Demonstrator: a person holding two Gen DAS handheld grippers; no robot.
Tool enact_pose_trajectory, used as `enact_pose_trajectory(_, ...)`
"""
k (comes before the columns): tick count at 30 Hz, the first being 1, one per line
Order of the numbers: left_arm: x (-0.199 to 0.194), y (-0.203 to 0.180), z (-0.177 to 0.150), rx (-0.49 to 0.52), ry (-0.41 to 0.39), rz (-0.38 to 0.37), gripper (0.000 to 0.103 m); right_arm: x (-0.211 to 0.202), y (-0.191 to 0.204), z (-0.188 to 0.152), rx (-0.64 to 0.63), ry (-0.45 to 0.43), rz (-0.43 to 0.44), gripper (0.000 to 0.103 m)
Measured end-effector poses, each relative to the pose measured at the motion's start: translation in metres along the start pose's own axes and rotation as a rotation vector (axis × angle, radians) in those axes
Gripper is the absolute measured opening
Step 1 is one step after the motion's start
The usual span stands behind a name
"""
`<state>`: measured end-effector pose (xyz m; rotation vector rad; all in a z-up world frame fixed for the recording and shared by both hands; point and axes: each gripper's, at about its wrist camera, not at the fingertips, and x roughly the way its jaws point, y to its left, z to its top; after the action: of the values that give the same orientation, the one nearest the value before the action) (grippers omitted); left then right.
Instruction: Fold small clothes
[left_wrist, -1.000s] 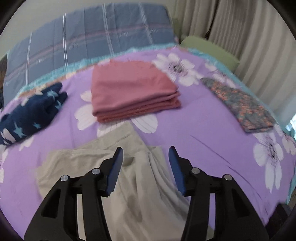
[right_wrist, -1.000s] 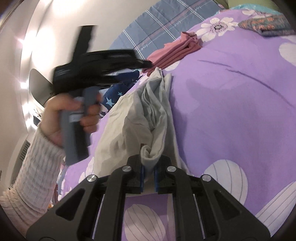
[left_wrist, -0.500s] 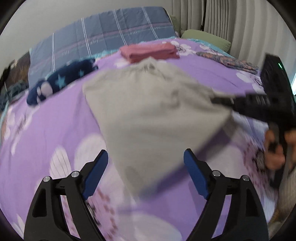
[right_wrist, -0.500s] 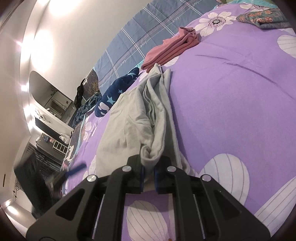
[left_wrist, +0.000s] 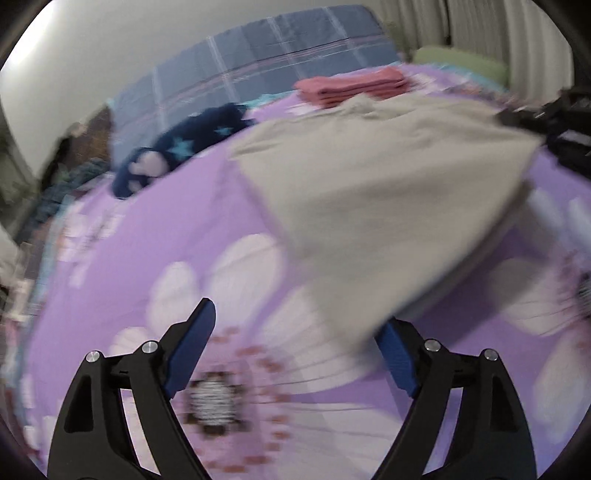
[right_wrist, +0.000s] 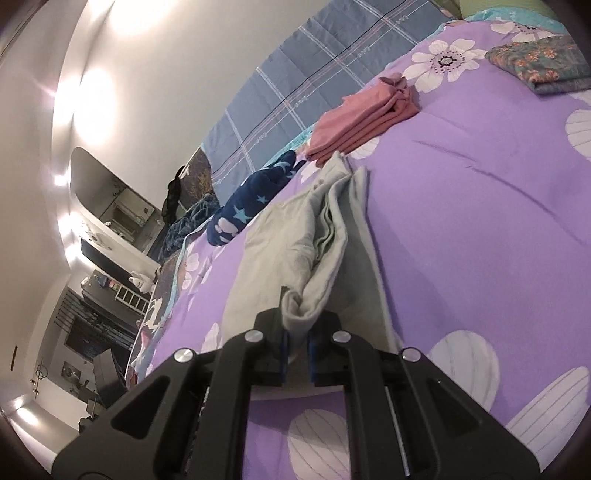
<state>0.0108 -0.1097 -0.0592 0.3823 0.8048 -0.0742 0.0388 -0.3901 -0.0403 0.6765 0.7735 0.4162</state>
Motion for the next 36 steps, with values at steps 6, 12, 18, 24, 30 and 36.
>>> enact_pose_trajectory(6, 0.001, 0.010, -0.016, 0.002, 0.022, -0.018, 0.087, 0.022, -0.037, -0.023, 0.054, 0.117, -0.079, 0.007)
enact_pose_trajectory(12, -0.011, 0.013, -0.022, 0.002, 0.045, -0.065, 0.080, -0.001, -0.024, -0.017, -0.024, 0.065, -0.130, 0.012)
enact_pose_trajectory(18, -0.052, 0.026, -0.009, -0.080, -0.029, -0.457, 0.044, -0.014, 0.005, -0.005, -0.148, -0.009, -0.138, 0.015)
enact_pose_trajectory(24, -0.002, -0.007, 0.011, -0.022, -0.001, -0.372, 0.044, 0.029, 0.007, -0.013, -0.190, 0.089, -0.210, 0.014)
enact_pose_trajectory(30, 0.011, -0.009, 0.002, -0.009, 0.026, -0.358, 0.052, 0.027, -0.013, -0.009, -0.136, 0.126, -0.186, 0.004)
enact_pose_trajectory(36, 0.015, -0.010, 0.005, 0.012, 0.026, -0.362, 0.053, 0.041, 0.020, 0.035, -0.264, 0.083, -0.210, 0.022)
